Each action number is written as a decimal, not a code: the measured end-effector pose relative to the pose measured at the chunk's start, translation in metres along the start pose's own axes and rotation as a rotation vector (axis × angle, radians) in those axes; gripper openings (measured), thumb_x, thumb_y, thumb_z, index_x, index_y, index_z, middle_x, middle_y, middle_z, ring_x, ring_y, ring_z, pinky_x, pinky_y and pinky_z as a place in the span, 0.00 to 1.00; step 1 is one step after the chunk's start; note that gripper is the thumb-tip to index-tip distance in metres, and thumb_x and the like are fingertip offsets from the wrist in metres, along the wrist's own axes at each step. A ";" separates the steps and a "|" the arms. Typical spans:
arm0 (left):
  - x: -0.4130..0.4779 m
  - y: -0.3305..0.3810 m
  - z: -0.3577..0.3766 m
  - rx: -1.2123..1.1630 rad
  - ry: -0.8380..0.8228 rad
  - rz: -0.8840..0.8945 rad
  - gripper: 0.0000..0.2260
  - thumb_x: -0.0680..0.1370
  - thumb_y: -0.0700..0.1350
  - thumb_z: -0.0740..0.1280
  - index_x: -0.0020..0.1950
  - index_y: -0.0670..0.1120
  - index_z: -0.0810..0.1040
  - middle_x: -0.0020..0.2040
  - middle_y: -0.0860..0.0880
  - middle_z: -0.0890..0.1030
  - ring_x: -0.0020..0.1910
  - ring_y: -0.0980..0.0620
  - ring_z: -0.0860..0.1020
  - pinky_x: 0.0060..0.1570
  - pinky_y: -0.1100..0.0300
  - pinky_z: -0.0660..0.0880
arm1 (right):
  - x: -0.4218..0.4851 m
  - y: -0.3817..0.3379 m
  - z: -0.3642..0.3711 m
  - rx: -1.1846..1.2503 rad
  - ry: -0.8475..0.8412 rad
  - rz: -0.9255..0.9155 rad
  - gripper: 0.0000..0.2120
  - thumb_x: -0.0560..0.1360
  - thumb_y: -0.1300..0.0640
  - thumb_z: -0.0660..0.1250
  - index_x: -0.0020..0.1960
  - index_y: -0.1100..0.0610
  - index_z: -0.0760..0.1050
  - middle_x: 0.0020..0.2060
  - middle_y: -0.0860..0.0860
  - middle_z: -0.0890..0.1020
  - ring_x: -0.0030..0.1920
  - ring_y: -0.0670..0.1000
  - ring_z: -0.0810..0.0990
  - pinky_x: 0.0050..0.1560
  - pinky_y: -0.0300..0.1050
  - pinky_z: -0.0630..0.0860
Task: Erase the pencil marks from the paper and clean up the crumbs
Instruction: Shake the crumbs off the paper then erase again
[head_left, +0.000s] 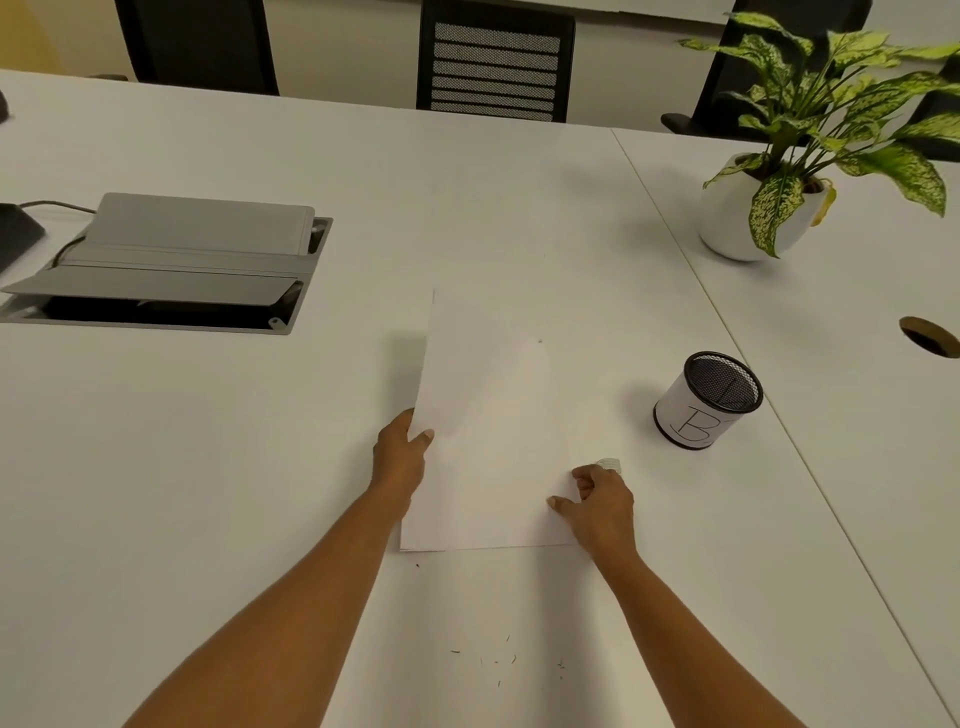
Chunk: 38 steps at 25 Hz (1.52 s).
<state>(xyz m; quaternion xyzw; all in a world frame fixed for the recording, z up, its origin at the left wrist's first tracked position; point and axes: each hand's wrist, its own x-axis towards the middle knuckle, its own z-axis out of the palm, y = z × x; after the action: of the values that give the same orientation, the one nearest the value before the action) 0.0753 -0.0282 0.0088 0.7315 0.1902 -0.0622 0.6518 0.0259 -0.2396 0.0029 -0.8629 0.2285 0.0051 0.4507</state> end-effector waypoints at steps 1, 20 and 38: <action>-0.002 0.002 -0.004 -0.039 -0.022 0.037 0.17 0.78 0.38 0.62 0.67 0.43 0.70 0.63 0.46 0.75 0.62 0.48 0.73 0.64 0.56 0.67 | 0.000 -0.006 -0.004 0.030 0.020 -0.019 0.12 0.68 0.61 0.72 0.50 0.61 0.76 0.46 0.56 0.78 0.44 0.50 0.74 0.43 0.35 0.71; -0.023 0.037 -0.035 -0.375 -0.022 0.215 0.13 0.76 0.35 0.64 0.60 0.45 0.75 0.52 0.52 0.79 0.55 0.52 0.76 0.61 0.58 0.69 | -0.008 -0.028 -0.066 -0.308 -0.636 0.085 0.17 0.64 0.44 0.73 0.29 0.54 0.72 0.29 0.48 0.75 0.27 0.46 0.67 0.27 0.36 0.61; -0.004 0.026 -0.022 -0.110 -0.009 0.053 0.25 0.78 0.30 0.58 0.73 0.46 0.60 0.62 0.49 0.70 0.57 0.56 0.67 0.56 0.64 0.64 | 0.044 -0.045 0.006 0.198 -0.191 0.064 0.14 0.76 0.63 0.59 0.61 0.62 0.68 0.56 0.51 0.75 0.55 0.55 0.74 0.56 0.44 0.70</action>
<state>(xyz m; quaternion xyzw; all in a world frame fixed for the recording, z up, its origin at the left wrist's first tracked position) 0.0774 -0.0094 0.0374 0.6992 0.1707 -0.0376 0.6933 0.0847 -0.2300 0.0243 -0.8020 0.2113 0.0791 0.5531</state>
